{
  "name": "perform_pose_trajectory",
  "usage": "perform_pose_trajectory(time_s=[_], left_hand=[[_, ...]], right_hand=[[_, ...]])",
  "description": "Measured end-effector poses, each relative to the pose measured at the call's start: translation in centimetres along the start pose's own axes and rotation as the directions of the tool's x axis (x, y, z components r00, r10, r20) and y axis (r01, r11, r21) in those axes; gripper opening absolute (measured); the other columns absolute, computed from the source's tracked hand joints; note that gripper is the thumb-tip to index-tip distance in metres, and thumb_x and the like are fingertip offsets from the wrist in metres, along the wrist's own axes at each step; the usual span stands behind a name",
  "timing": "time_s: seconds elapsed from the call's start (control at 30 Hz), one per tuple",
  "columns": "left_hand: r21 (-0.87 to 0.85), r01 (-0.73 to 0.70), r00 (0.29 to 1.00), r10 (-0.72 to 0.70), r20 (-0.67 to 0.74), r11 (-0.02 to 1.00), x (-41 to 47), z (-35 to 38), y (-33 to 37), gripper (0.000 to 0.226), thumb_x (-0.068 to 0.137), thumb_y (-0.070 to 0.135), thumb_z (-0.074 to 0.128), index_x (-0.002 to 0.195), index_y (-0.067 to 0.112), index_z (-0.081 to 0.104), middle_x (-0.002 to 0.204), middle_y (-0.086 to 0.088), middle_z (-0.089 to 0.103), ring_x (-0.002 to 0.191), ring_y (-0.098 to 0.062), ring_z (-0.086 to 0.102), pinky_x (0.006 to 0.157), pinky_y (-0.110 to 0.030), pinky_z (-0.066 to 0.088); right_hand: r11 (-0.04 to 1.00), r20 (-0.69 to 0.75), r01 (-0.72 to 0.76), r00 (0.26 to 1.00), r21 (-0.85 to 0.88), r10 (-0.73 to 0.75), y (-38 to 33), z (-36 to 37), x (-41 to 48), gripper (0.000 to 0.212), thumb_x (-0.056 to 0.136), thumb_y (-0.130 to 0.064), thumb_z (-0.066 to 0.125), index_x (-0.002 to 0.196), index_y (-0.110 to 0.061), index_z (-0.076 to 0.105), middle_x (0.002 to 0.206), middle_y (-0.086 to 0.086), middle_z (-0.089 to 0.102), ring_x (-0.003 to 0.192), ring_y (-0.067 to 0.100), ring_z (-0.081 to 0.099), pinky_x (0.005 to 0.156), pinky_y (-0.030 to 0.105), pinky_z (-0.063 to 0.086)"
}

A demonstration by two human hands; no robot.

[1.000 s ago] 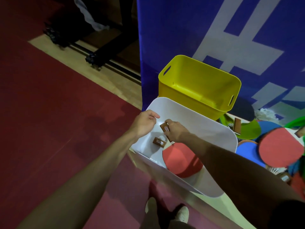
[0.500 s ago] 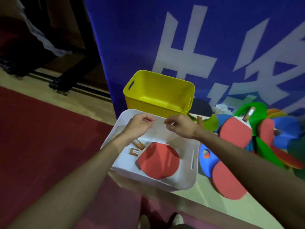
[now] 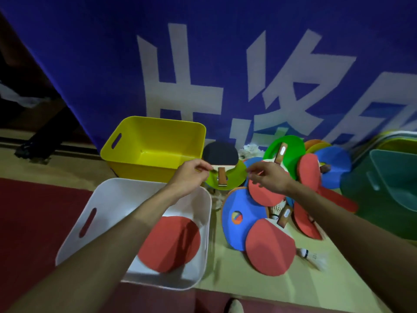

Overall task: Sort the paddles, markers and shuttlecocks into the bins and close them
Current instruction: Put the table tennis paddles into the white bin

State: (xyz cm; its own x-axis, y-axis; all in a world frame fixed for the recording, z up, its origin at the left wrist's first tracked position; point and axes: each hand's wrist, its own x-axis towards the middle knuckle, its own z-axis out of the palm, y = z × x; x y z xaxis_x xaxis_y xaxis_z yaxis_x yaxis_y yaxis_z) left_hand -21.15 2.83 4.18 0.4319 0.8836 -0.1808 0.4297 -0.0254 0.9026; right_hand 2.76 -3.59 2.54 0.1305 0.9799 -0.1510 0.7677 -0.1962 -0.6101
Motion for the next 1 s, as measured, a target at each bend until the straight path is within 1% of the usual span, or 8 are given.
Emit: perform_pose_trajectory(time_s=[0.07, 0.2, 0.37, 0.5, 0.63, 0.73, 0.83, 1.0], left_hand=[[0.023, 0.008, 1.0, -0.008, -0.021, 1.0, 1.3, 2.0, 0.9, 0.027, 0.086, 0.003, 0.058, 0.078, 0.028, 0.066, 0.092, -0.011, 0.07, 0.091, -0.027, 0.067, 0.087, -0.04, 0.051], [0.096, 0.043, 0.999, -0.04, -0.026, 0.994, 4.4, 5.5, 1.7, 0.023, 0.089, 0.006, 0.056, 0.081, 0.025, 0.065, 0.089, -0.003, 0.069, 0.084, -0.019, 0.067, 0.079, -0.031, 0.051], [0.152, 0.138, 0.99, -0.136, -0.024, 0.979, 8.4, 8.6, 1.2, 0.017, 0.09, 0.007, 0.055, 0.093, 0.019, 0.066, 0.083, 0.0, 0.066, 0.075, -0.009, 0.062, 0.063, -0.016, 0.045], [0.071, 0.26, 0.963, -0.254, -0.088, 0.963, 11.2, 10.3, 0.1, 0.02, 0.088, 0.004, 0.055, 0.093, 0.02, 0.066, 0.095, -0.006, 0.068, 0.091, -0.018, 0.063, 0.075, -0.027, 0.051], [0.168, 0.397, 0.91, -0.362, -0.202, 0.903, 13.1, 12.0, -2.1, 0.013, 0.093, 0.014, 0.054, 0.103, 0.017, 0.061, 0.104, -0.002, 0.06, 0.097, -0.019, 0.055, 0.08, -0.031, 0.048], [0.25, 0.485, 0.87, -0.433, -0.234, 0.838, 14.2, 13.3, -3.7, 0.023, 0.091, 0.019, 0.058, 0.11, 0.007, 0.06, 0.109, -0.008, 0.063, 0.095, -0.026, 0.058, 0.08, -0.034, 0.05], [0.239, 0.544, 0.837, -0.502, -0.218, 0.804, 14.6, 14.5, -4.5, 0.019, 0.089, 0.017, 0.062, 0.102, 0.004, 0.057, 0.104, -0.014, 0.061, 0.089, -0.027, 0.055, 0.072, -0.031, 0.041], [0.233, 0.592, 0.8, -0.529, -0.283, 0.771, 14.8, 15.9, -5.3, 0.029, 0.088, 0.011, 0.064, 0.11, -0.006, 0.059, 0.113, -0.024, 0.062, 0.106, -0.038, 0.059, 0.074, -0.036, 0.042]], right_hand=[[0.995, -0.041, -0.059, 0.997, 0.078, 0.062, 2.6, -1.3, 0.4, 0.015, 0.089, -0.011, 0.06, 0.103, -0.01, 0.067, 0.082, 0.005, 0.068, 0.075, 0.024, 0.067, 0.074, 0.038, 0.056], [0.965, -0.088, -0.17, 0.978, 0.201, 0.191, 7.4, -3.3, 1.8, 0.019, 0.091, -0.012, 0.058, 0.108, -0.01, 0.066, 0.085, 0.009, 0.069, 0.078, 0.031, 0.069, 0.073, 0.042, 0.058], [0.901, -0.083, -0.281, 0.942, 0.33, 0.325, 11.8, -4.7, 4.2, 0.021, 0.091, -0.012, 0.058, 0.11, -0.002, 0.062, 0.086, 0.012, 0.068, 0.076, 0.028, 0.069, 0.081, 0.046, 0.057], [0.879, -0.112, -0.355, 0.907, 0.319, 0.407, 13.8, -4.7, 6.4, 0.03, 0.086, -0.023, 0.062, 0.112, -0.006, 0.063, 0.096, 0.016, 0.07, 0.088, 0.034, 0.069, 0.087, 0.048, 0.052], [0.854, -0.13, -0.418, 0.871, 0.308, 0.473, 14.7, -4.0, 8.4, 0.052, 0.084, -0.036, 0.066, 0.124, -0.006, 0.054, 0.11, 0.012, 0.067, 0.102, 0.031, 0.062, 0.083, 0.033, 0.046], [0.844, -0.123, -0.411, 0.871, 0.346, 0.475, 14.9, -2.8, 9.3, 0.048, 0.087, -0.034, 0.065, 0.124, -0.007, 0.051, 0.118, 0.011, 0.064, 0.108, 0.031, 0.059, 0.083, 0.032, 0.043], [0.826, -0.14, -0.416, 0.857, 0.382, 0.496, 15.0, -2.1, 9.7, 0.046, 0.087, -0.032, 0.065, 0.122, -0.007, 0.049, 0.118, 0.012, 0.063, 0.109, 0.031, 0.059, 0.08, 0.029, 0.04], [0.837, -0.204, -0.379, 0.852, 0.395, 0.482, 15.4, -1.9, 9.5, 0.047, 0.086, -0.035, 0.067, 0.117, -0.004, 0.049, 0.11, 0.013, 0.062, 0.102, 0.03, 0.059, 0.07, 0.026, 0.035]])
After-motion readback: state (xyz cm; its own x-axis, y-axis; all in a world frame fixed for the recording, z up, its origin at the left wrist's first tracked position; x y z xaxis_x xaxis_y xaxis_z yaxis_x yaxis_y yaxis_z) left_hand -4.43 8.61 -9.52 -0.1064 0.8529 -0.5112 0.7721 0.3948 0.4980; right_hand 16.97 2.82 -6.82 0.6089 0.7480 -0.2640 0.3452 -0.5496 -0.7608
